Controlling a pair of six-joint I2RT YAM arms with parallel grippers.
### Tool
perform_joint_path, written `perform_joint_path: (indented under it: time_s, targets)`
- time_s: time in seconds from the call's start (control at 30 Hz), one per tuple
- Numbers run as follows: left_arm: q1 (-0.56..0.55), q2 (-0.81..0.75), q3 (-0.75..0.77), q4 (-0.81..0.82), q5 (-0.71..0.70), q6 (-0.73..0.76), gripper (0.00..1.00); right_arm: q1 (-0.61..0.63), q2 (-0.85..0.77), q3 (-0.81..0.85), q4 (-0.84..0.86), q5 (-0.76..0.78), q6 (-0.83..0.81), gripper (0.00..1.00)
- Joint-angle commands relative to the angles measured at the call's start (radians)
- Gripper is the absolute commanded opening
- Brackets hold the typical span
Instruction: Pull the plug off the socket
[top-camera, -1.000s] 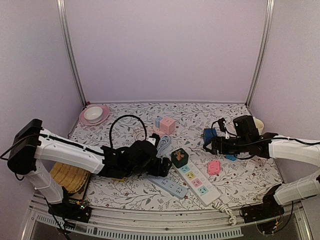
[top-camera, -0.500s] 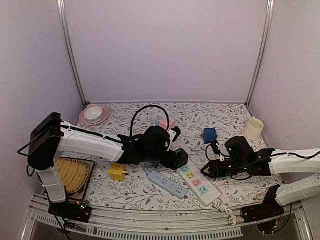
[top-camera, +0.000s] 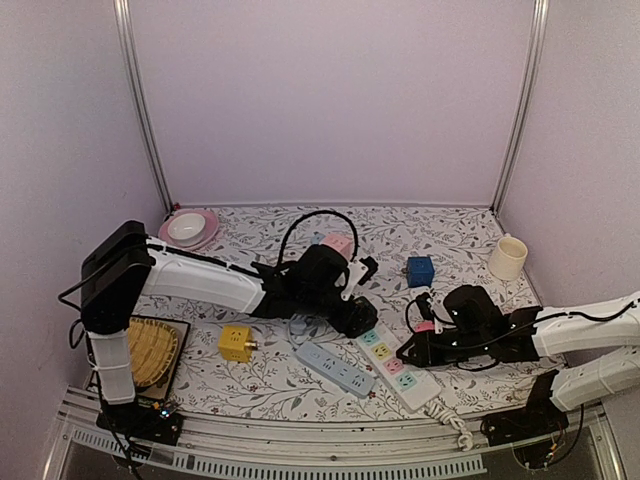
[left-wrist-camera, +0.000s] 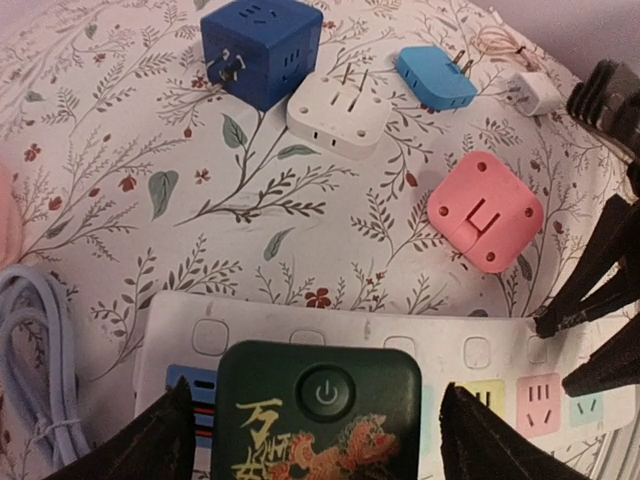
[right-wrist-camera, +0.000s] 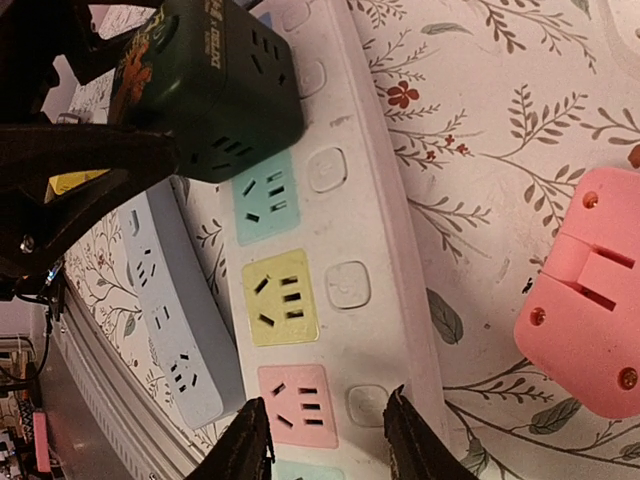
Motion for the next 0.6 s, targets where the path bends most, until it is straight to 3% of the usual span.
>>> perform_joint_path:
  time_s: [0.0,0.23,0.57]
  targets:
    - [0.022,0.068,0.049,-0.024,0.034,0.053,0.83,0.023,0.039,-0.008,0.057,-0.007,0.028,0.40]
    - [0.022,0.100,0.086,-0.058,0.027,0.047,0.74,0.034,0.076,-0.017,0.100,-0.003,0.044,0.39]
    - [-0.007,0.000,0.070,-0.068,0.019,0.030,0.54,0.039,0.146,-0.034,0.126,0.005,0.048,0.39]
